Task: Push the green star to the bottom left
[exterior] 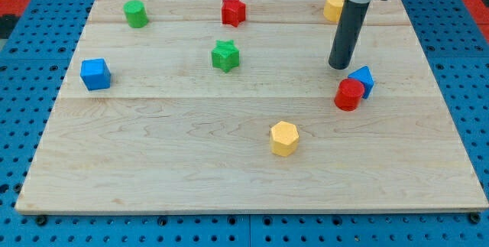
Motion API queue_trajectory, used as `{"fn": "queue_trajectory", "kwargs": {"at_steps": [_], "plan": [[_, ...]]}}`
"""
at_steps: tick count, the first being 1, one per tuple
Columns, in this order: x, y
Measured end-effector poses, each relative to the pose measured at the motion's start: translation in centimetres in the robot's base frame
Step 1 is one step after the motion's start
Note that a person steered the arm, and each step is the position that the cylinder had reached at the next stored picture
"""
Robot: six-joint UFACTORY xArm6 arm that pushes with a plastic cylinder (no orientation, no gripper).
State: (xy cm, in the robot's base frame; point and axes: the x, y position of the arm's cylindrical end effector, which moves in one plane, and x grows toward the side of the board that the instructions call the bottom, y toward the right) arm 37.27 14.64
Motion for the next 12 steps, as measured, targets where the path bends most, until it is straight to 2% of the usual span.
{"fn": "queue_trajectory", "kwargs": {"at_steps": [2, 5, 6, 7, 9, 10, 11, 12], "plan": [[-2.0, -0.9], [-3.4, -8.6], [-3.5, -9.1], [-2.9, -11.1], [0.9, -17.5], [-2.7, -15.0], [-2.1, -21.6], [1.1, -28.0]]}}
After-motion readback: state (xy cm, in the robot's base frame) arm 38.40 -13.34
